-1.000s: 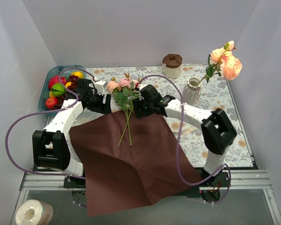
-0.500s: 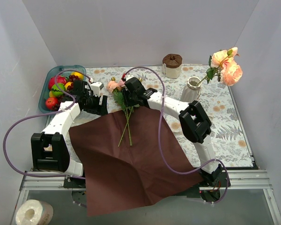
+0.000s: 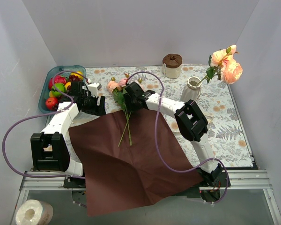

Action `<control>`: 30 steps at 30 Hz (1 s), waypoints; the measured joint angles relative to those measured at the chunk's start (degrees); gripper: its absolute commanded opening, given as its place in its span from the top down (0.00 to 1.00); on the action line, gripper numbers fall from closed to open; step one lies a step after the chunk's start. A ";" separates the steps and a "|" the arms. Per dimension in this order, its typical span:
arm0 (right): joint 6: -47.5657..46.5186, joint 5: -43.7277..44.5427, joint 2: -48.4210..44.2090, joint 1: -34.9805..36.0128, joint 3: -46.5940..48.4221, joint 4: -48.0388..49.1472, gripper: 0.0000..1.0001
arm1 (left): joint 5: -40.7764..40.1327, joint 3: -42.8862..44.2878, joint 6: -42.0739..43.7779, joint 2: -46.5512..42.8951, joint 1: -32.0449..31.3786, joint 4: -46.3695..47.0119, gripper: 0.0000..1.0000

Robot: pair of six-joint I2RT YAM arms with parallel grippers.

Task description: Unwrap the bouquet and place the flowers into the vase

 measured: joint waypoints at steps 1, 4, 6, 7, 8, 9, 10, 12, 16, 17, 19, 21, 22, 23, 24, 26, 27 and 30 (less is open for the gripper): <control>0.11 0.09 0.04 0.00 0.00 -0.02 0.41 | 0.11 0.00 0.13 0.00 0.09 0.00 0.29; 0.42 0.17 0.42 0.00 0.02 0.02 0.42 | 0.31 -0.02 0.28 0.00 0.31 -0.02 0.29; 0.70 0.52 1.44 0.00 0.50 -0.02 0.45 | 0.52 -0.04 0.46 0.00 0.48 -0.02 0.29; 0.83 0.74 2.21 0.00 0.87 -0.02 0.46 | 0.66 -0.11 0.61 0.00 0.55 -0.02 0.29; 0.94 1.01 3.02 -0.02 1.20 -0.07 0.48 | 0.76 -0.22 0.72 0.00 0.63 -0.04 0.29; 1.05 1.60 3.72 -0.02 1.60 -0.02 0.50 | 0.83 -0.35 0.81 0.00 0.70 -0.07 0.29; 1.25 1.66 3.89 -0.04 2.03 0.07 0.52 | 0.90 -0.48 0.92 0.00 0.76 -0.11 0.29; 1.44 2.03 4.39 -0.04 2.62 0.15 0.59 | 1.14 -0.55 1.11 0.00 0.85 -0.20 0.29; 2.29 3.10 4.46 -0.22 2.19 0.76 0.89 | 1.46 -0.55 1.33 0.00 1.07 -0.26 0.29; 2.67 3.39 4.31 -0.26 1.73 1.27 0.95 | 1.57 -0.55 1.42 0.00 1.14 -0.26 0.30; 3.67 4.28 3.80 -0.31 0.52 2.43 0.99 | 1.73 -0.55 1.49 0.00 1.22 -0.31 0.30; 4.22 4.85 3.19 -0.35 -0.57 3.02 0.99 | 1.90 -0.55 1.51 0.00 1.22 -0.35 0.30; 4.26 5.33 2.82 -0.35 -1.03 3.02 0.99 | 2.01 -0.55 1.53 0.00 1.22 -0.35 0.30; 4.22 5.81 2.40 -0.28 -1.49 2.95 0.99 | 2.08 -0.55 1.60 0.00 1.22 -0.37 0.30; 4.15 6.34 1.99 -0.20 -1.68 2.60 0.99 | 2.21 -0.55 1.64 0.00 1.22 -0.39 0.30; 3.69 7.74 0.90 0.13 -1.84 1.92 0.99 | 2.40 -0.55 1.68 -0.02 1.22 -0.57 0.30; 3.21 8.57 0.13 0.37 -1.84 1.44 0.99 | 2.45 -0.55 1.68 -0.02 1.22 -0.63 0.30; 1.20 11.56 -2.80 1.20 -1.86 0.76 0.99 | 2.49 -0.55 1.68 -0.31 1.22 -1.01 0.30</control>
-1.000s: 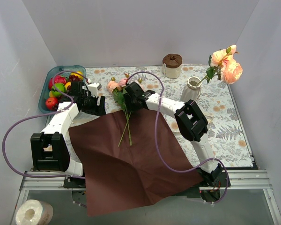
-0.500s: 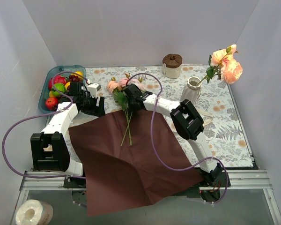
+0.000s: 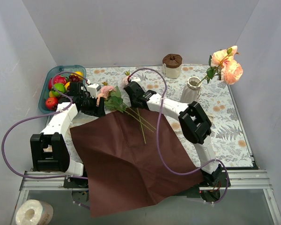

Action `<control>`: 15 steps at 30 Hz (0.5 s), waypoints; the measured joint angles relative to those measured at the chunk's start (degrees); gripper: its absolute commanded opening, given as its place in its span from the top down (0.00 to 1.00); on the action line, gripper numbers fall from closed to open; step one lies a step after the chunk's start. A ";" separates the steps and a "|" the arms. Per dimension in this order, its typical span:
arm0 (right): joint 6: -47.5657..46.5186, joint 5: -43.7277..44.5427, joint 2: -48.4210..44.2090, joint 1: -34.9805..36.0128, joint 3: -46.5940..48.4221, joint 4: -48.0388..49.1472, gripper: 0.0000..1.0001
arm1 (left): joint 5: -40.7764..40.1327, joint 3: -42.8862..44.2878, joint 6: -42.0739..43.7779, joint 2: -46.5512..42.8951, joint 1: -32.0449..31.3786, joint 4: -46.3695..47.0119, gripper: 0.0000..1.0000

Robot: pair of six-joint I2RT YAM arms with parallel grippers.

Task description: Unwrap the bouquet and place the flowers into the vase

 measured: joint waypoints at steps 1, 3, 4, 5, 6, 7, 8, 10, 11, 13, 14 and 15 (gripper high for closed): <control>-0.66 1.22 -1.22 0.35 0.00 -0.15 0.99 | 0.00 0.00 0.00 -0.11 0.00 -0.04 0.30; -2.40 3.96 -3.72 1.07 -0.31 -0.09 0.99 | 0.04 0.00 0.02 -0.61 0.00 -0.35 0.30; -3.48 5.95 -5.57 1.62 -1.33 1.05 0.99 | 0.09 0.00 0.02 -0.83 0.00 -0.44 0.30; -5.18 7.96 -7.76 2.27 -3.19 2.84 0.99 | 0.11 0.00 0.04 -1.14 0.00 -0.44 0.30; -6.49 9.64 -9.92 2.93 -5.51 5.16 0.99 | 0.15 0.00 0.07 -1.42 0.00 -0.44 0.30; -8.66 12.31 -13.44 4.20 -9.53 8.13 0.99 | 0.15 0.00 0.13 -1.66 0.00 -0.46 0.30; -10.16 14.38 -15.65 5.18 -12.00 9.86 0.99 | 0.20 0.02 0.17 -1.81 0.00 -0.46 0.30; -13.90 18.93 -20.06 7.58 -16.83 14.56 0.99 | 0.24 0.02 0.22 -1.92 0.00 -0.48 0.30; -15.63 20.90 -21.68 8.76 -18.62 17.03 0.99 | 0.24 0.02 0.24 -1.92 0.00 -0.48 0.30; -20.15 23.80 -24.33 10.71 -21.97 22.75 0.99 | 0.35 0.02 0.28 -1.92 0.00 -0.61 0.30; -22.12 24.63 -25.64 11.15 -23.45 24.96 0.99 | 0.37 0.02 0.35 -1.92 0.00 -0.63 0.30; -23.96 25.27 -26.67 11.28 -24.61 26.77 0.99 | 0.39 0.02 0.39 -1.92 0.00 -0.70 0.30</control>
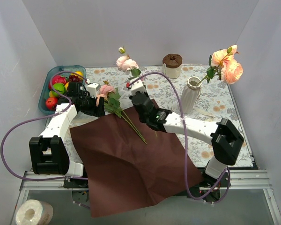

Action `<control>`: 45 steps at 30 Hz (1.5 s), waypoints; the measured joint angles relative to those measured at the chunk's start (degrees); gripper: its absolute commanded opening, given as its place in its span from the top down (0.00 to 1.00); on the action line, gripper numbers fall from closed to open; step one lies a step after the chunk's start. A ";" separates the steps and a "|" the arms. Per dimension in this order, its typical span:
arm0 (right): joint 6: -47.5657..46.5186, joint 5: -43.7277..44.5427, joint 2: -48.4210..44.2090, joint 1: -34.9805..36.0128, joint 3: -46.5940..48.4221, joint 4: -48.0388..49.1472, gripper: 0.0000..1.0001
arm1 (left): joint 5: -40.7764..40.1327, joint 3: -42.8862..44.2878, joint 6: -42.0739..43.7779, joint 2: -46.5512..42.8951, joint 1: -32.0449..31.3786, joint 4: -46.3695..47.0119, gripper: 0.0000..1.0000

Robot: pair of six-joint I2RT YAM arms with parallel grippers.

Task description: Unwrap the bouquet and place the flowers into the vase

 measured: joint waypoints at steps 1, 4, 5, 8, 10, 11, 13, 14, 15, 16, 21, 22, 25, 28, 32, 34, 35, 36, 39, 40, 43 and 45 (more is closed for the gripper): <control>-2.78 0.26 -1.55 -0.02 -1.77 3.21 0.99 | 0.02 0.02 0.02 0.00 0.00 -0.09 0.30; -11.61 0.07 -6.86 -0.52 -5.77 12.41 0.99 | 0.04 0.02 0.04 0.00 0.00 -0.15 0.30; -15.39 -0.57 -9.03 -0.72 -6.99 16.33 0.99 | 0.07 0.02 0.07 0.00 0.00 -0.15 0.30; -26.23 -4.28 -14.88 -1.81 -8.33 27.76 0.99 | 0.09 0.02 0.13 0.00 0.00 -0.13 0.30; -31.32 -7.98 -17.77 -3.06 -6.71 33.38 0.99 | 0.15 0.02 0.15 0.00 0.00 -0.11 0.30; -32.74 -10.01 -18.71 -4.24 -4.92 34.64 0.99 | 0.17 0.02 0.15 0.00 0.00 -0.09 0.30; -34.12 -13.38 -19.28 -7.48 -0.50 36.04 0.99 | 0.28 0.02 0.13 0.00 0.00 -0.09 0.30; -34.71 -15.37 -19.37 -9.92 2.43 36.81 0.99 | 0.42 0.02 0.11 0.00 0.00 -0.09 0.30; -35.04 -16.70 -19.39 -11.80 4.42 37.42 0.99 | 0.46 0.02 0.07 0.00 0.00 -0.07 0.30; -35.26 -17.44 -19.41 -13.31 5.64 37.92 0.99 | 0.57 0.02 0.04 0.00 0.00 -0.04 0.30; -36.59 -21.57 -18.64 -18.75 9.94 38.64 0.99 | 0.85 0.02 0.04 0.00 0.00 0.20 0.30; -36.65 -22.23 -18.25 -19.50 10.25 38.62 0.99 | 0.85 0.02 0.04 0.00 0.00 0.26 0.30; -36.52 -23.47 -16.98 -21.22 10.32 37.86 0.99 | 0.87 0.02 0.02 0.00 0.00 0.33 0.30; -36.41 -23.69 -16.22 -22.23 8.83 36.92 0.99 | 0.87 0.02 0.02 0.02 0.00 0.35 0.30; -36.30 -23.65 -16.22 -23.02 5.92 37.27 0.99 | 0.87 0.02 0.02 0.09 0.00 0.37 0.30; -36.33 -23.47 -16.22 -23.19 4.13 37.44 0.99 | 0.87 0.02 0.02 0.22 0.00 0.39 0.30; -36.33 -23.47 -16.22 -23.32 3.37 37.57 0.99 | 0.87 0.02 0.02 0.33 0.00 0.44 0.30; -36.33 -23.37 -16.22 -23.34 2.56 37.81 0.99 | 0.85 0.02 0.02 0.44 0.00 0.50 0.30; -36.52 -23.23 -16.22 -23.41 0.39 38.86 0.99 | 0.85 0.02 0.04 0.74 0.00 0.59 0.30; -36.57 -23.26 -16.22 -23.50 -0.15 39.26 0.99 | 0.85 0.00 0.04 0.76 0.00 0.61 0.30; -37.31 -23.26 -16.20 -23.76 -2.10 40.87 0.99 | 0.83 -0.04 0.07 0.76 0.00 0.87 0.30; -37.90 -23.26 -15.98 -24.00 -2.97 41.88 0.99 | 0.81 -0.26 0.15 0.76 0.00 1.22 0.30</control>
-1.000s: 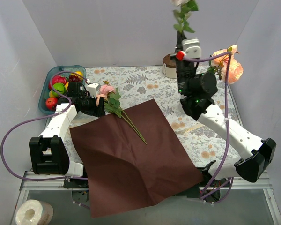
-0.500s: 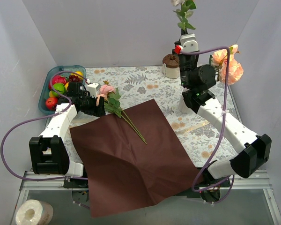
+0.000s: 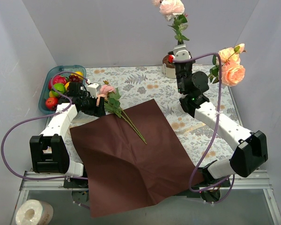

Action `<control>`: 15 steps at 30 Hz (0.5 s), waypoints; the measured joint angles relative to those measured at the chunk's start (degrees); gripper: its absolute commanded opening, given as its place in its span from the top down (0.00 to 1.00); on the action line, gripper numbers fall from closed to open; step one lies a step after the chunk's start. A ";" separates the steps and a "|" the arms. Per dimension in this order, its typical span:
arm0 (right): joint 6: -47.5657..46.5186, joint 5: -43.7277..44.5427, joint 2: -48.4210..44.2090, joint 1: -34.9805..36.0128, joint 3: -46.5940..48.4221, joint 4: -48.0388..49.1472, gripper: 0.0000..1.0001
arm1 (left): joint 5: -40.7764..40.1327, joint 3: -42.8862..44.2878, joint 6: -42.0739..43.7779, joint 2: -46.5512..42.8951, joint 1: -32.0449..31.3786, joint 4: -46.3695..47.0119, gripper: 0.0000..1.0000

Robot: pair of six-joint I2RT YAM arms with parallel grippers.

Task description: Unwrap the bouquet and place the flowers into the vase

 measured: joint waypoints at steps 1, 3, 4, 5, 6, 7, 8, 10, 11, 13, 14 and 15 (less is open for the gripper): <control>-0.37 0.00 0.13 -0.11 -0.28 0.39 0.99 | 0.00 -0.09 0.04 0.00 0.00 0.00 0.30; -1.09 -0.02 0.37 -0.31 -0.81 1.22 0.99 | 0.00 -0.17 0.09 0.00 0.00 0.04 0.30; -1.31 -0.02 0.42 -0.48 -1.18 1.57 0.99 | 0.00 -0.17 0.09 0.00 0.00 0.07 0.30; -1.42 -0.02 0.42 -0.68 -1.40 1.75 0.99 | 0.00 -0.17 0.11 0.00 0.00 0.11 0.30; -1.46 -0.04 0.42 -0.83 -1.64 1.92 0.99 | 0.00 -0.17 0.11 0.00 0.00 0.15 0.30; -1.53 -0.02 0.42 -1.03 -1.97 2.27 0.99 | 0.00 -0.17 0.13 0.00 0.00 0.20 0.30; -1.55 -0.02 0.42 -1.25 -2.19 2.45 0.99 | 0.00 -0.17 0.20 0.00 0.00 0.24 0.31; -1.57 -0.04 0.44 -1.64 -2.69 2.71 0.99 | 0.07 -0.17 0.37 0.00 0.22 0.24 0.31; -1.42 -0.04 0.44 -1.86 -2.82 2.69 0.99 | 0.09 -0.17 0.50 0.00 0.46 0.24 0.31; -1.14 0.09 0.57 -2.25 -2.86 2.36 0.79 | 0.02 -0.17 0.52 0.02 1.27 0.31 0.31; -0.81 0.74 0.63 -2.34 -2.86 2.23 0.77 | 0.02 -0.17 0.55 0.02 1.60 0.31 0.31; -0.55 1.14 0.72 -2.36 -2.86 2.01 0.75 | 0.02 -0.17 0.55 0.02 1.92 0.31 0.31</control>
